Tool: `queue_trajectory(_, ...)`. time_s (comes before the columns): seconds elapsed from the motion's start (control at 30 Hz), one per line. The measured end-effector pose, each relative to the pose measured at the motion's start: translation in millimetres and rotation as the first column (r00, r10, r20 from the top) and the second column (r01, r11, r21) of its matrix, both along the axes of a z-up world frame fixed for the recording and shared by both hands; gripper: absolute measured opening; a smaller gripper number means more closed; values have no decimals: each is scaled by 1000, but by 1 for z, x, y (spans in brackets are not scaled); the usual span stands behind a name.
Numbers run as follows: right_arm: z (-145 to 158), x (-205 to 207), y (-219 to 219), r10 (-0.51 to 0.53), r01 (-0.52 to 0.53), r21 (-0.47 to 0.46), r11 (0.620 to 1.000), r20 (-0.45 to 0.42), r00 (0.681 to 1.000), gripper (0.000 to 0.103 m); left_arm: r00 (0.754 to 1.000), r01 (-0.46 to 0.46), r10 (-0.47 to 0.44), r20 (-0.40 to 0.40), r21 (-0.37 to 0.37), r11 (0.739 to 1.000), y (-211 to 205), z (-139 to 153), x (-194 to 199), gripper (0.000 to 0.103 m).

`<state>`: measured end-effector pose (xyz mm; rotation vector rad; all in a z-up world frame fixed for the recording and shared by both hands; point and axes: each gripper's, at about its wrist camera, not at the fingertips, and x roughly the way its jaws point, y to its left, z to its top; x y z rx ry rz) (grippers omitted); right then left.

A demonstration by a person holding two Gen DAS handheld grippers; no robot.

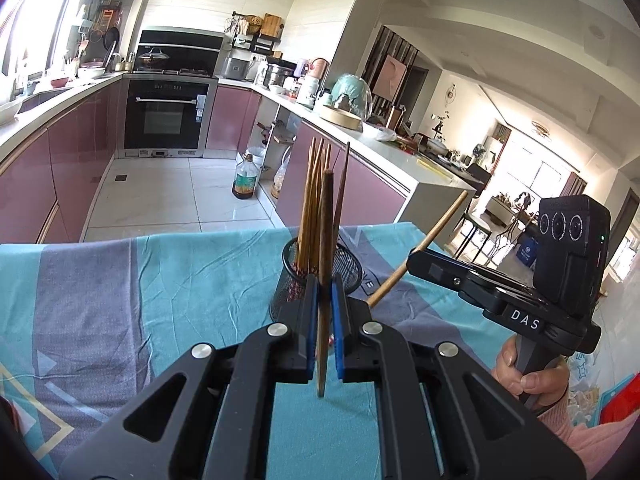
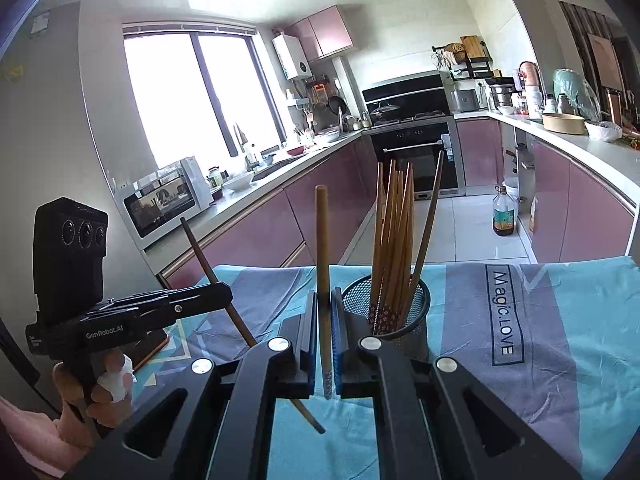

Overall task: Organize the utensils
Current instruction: 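Lower both held chopsticks into the black mesh cup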

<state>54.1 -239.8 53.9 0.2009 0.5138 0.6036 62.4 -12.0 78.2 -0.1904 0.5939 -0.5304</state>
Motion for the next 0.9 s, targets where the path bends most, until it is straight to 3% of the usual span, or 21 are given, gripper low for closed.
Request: queue_trajectory(0.9,51,14,-15,-26,24,17,1000,134,991,5,989,-3,-1,150,26,1000,-17,59,13,7)
